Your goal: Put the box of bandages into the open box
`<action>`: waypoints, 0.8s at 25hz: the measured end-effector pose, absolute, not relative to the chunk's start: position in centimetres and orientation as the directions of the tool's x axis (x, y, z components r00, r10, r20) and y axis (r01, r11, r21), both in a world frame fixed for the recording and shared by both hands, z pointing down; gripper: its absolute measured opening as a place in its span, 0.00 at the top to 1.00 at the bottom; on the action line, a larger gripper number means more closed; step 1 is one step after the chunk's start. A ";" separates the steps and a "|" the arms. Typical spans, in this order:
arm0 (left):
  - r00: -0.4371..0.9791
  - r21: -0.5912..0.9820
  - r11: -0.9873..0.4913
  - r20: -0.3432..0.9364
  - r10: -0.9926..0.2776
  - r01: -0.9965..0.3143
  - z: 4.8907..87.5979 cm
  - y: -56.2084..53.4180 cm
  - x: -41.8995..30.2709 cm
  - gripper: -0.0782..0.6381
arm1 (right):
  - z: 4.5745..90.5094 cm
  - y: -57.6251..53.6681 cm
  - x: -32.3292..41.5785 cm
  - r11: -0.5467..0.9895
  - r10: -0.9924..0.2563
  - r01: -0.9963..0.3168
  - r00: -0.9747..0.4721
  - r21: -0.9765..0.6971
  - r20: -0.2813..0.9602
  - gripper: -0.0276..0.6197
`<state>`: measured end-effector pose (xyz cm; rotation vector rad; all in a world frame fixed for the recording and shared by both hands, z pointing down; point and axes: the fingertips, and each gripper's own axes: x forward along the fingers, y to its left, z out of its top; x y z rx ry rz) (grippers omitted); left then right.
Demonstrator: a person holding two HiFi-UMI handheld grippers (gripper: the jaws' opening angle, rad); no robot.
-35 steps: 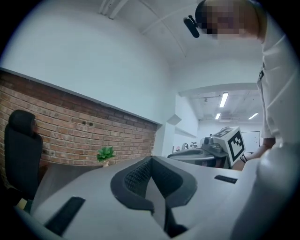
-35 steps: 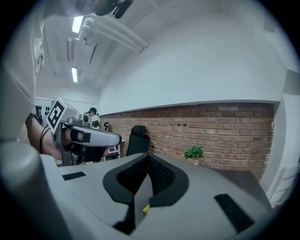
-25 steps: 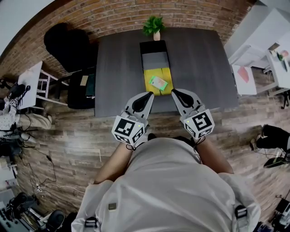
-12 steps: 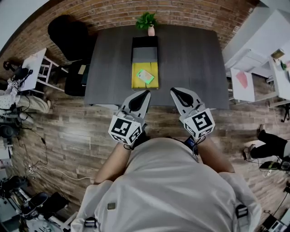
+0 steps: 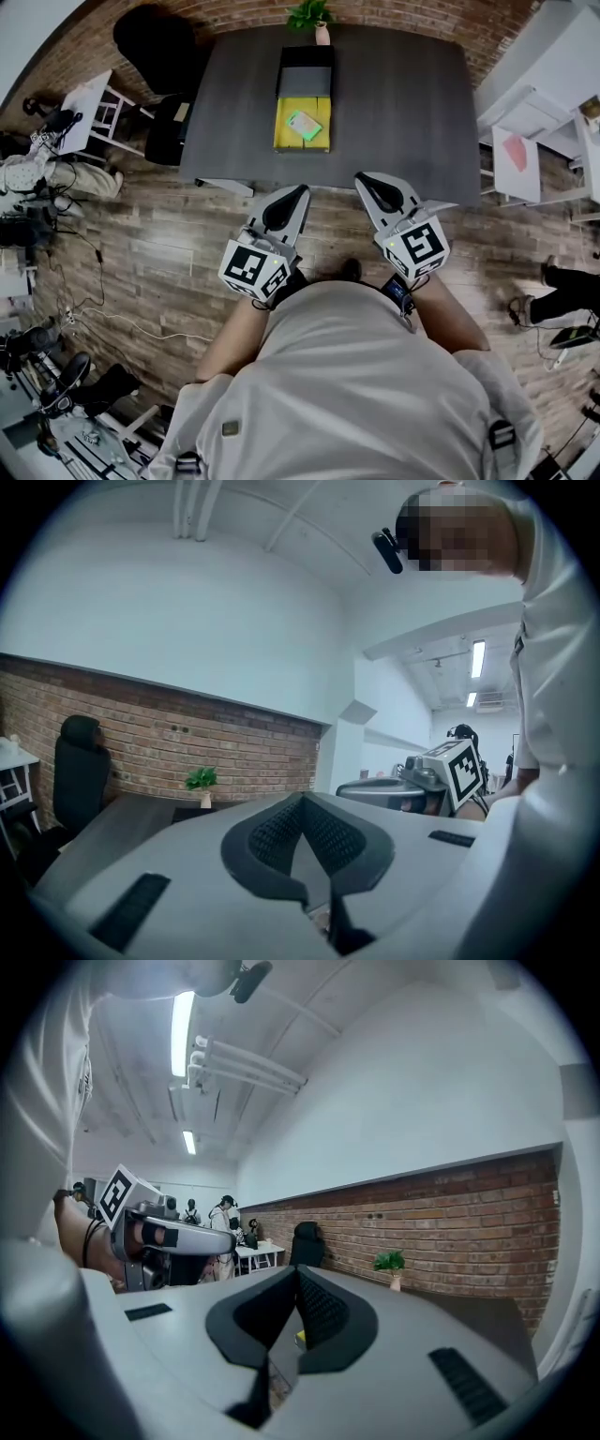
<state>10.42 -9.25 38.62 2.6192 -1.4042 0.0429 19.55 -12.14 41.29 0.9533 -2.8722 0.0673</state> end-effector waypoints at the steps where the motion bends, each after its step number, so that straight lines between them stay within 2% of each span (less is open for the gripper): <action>1: 0.558 0.131 -0.545 0.107 -0.823 -0.828 38.6 -8.7 10.3 0.87 | 41.2 -11.6 19.5 0.800 -0.595 -0.600 -0.795 -0.006 0.118 0.92; 9: 0.588 0.115 -0.576 0.125 -0.799 -0.809 38.4 -3.2 7.9 0.87 | 41.2 -5.5 17.4 0.777 -0.625 -0.629 -0.774 -0.010 0.105 0.92; 20: 0.619 0.148 -0.603 0.111 -0.777 -0.784 39.2 8.3 0.0 0.87 | 40.4 6.7 10.0 0.754 -0.654 -0.657 -0.748 0.022 0.113 0.92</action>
